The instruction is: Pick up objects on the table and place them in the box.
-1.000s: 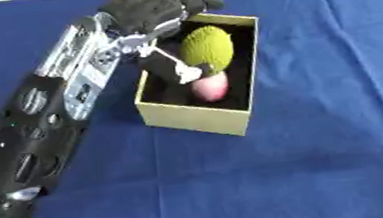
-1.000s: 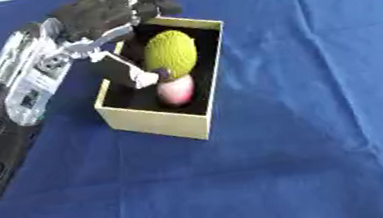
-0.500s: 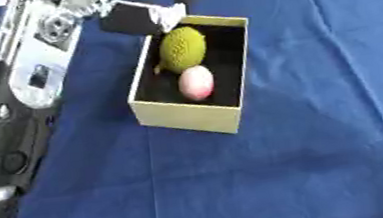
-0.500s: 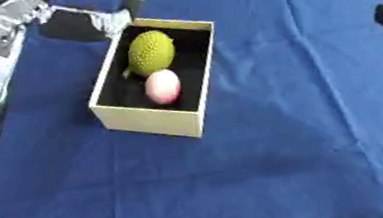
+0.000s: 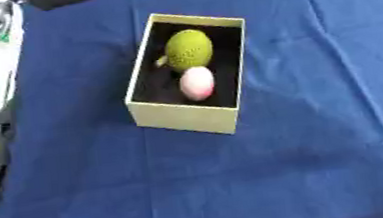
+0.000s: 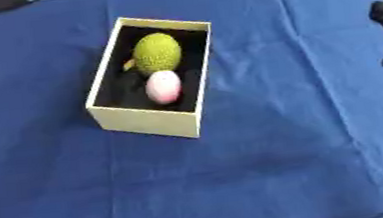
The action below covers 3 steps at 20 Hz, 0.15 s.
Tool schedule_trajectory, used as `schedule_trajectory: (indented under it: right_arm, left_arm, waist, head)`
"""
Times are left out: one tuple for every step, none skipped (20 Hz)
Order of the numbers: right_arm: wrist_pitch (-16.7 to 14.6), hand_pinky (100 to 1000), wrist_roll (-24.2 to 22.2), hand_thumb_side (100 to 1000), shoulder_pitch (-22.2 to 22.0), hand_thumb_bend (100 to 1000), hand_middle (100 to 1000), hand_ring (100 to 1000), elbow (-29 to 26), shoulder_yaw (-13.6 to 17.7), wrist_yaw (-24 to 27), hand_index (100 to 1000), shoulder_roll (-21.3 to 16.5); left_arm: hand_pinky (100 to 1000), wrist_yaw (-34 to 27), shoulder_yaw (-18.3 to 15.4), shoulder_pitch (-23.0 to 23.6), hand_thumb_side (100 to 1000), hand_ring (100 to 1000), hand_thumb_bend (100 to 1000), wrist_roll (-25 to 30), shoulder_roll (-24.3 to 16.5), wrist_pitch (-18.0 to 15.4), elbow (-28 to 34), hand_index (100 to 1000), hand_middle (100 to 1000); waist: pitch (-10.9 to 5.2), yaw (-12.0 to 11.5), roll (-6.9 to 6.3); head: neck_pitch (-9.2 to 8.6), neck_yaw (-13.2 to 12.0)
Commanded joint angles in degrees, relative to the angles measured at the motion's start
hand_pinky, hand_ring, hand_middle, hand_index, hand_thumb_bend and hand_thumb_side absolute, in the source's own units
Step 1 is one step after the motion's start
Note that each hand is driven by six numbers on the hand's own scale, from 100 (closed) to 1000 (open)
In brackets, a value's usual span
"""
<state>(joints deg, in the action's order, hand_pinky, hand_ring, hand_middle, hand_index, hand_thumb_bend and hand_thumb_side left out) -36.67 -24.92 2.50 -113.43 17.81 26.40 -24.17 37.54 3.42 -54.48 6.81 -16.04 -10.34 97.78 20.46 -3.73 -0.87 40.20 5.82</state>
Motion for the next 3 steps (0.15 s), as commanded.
schedule_trajectory:
  right_arm:
    - [-1.04, 938, 0.46, 525, 0.32, 100, 433, 893, -1.17, 0.81, 0.96, 814, -1.94]
    - [-1.33, 936, 0.68, 525, 0.41, 100, 437, 892, -1.17, 0.87, 1.16, 814, -2.11]
    - [-1.74, 935, 0.99, 524, 0.56, 100, 440, 891, -1.17, 0.93, 1.49, 815, -2.37]
  left_arm:
    - [781, -2.89, -2.53, 1.09, 629, 751, 100, -2.82, -2.57, 2.61, 5.25, 855, 695]
    - [780, -3.74, -2.95, 2.04, 623, 752, 100, -3.66, -2.91, 3.32, 6.62, 855, 698]
    - [781, -4.59, -3.55, 3.04, 615, 754, 100, -4.52, -3.15, 3.60, 8.01, 855, 701]
  waist:
    - [-0.90, -0.22, 0.41]
    - [-0.85, -0.30, 0.53]
    - [-0.79, -0.39, 0.69]
  head:
    - [-0.62, -0.06]
    - [-0.60, -0.13]
    - [-0.59, -0.23]
